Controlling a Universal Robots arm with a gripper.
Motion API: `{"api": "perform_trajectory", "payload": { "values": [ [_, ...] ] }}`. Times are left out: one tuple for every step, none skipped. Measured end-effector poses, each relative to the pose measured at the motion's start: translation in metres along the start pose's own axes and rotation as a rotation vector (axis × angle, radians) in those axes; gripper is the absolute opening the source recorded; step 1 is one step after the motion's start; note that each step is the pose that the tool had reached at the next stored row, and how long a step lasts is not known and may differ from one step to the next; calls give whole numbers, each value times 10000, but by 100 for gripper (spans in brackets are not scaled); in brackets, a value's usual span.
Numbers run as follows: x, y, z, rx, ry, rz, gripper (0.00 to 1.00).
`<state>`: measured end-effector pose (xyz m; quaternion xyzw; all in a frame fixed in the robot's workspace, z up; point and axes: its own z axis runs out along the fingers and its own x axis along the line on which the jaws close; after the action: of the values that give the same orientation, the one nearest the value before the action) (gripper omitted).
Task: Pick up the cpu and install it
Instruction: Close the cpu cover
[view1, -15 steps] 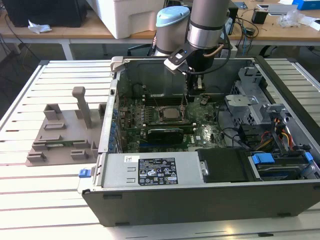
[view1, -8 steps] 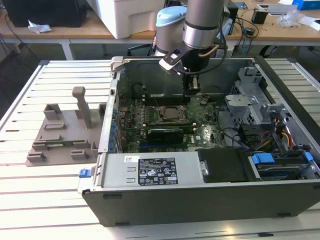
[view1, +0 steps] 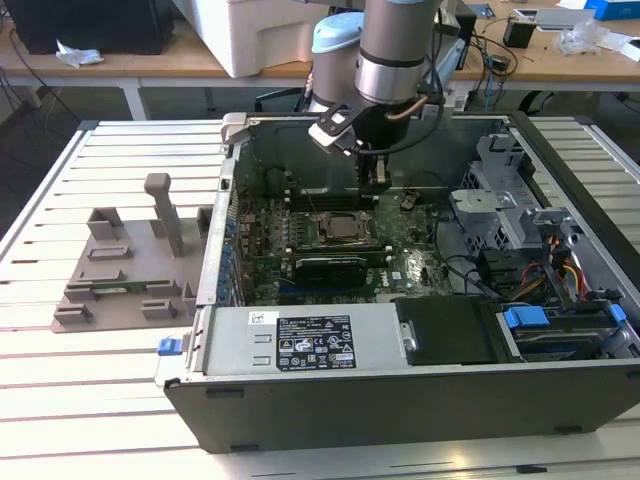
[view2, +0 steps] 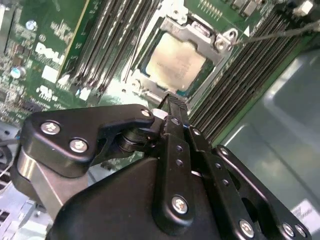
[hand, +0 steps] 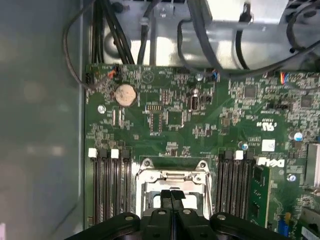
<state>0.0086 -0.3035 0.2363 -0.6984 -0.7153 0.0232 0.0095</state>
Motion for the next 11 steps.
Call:
{"api": "perform_trajectory", "payload": {
  "values": [
    [2, -43, 37, -1, 1, 0, 11],
    [4, -87, 70, -1, 1, -1, 11],
    [5, -119, 92, -1, 1, 1, 11],
    [6, -146, 111, -1, 1, 0, 11],
    [9, -221, 158, 0, 1, 1, 11],
    [10, -276, 189, 0, 0, -1, 11],
    [12, -338, 215, -1, 1, -1, 11],
    [13, -370, 226, -1, 1, -1, 11],
    [15, -429, 249, -1, 1, 0, 11],
    [17, -479, 273, -1, 0, 0, 11],
    [18, -509, 290, -1, 1, 0, 11]
  ]
}}
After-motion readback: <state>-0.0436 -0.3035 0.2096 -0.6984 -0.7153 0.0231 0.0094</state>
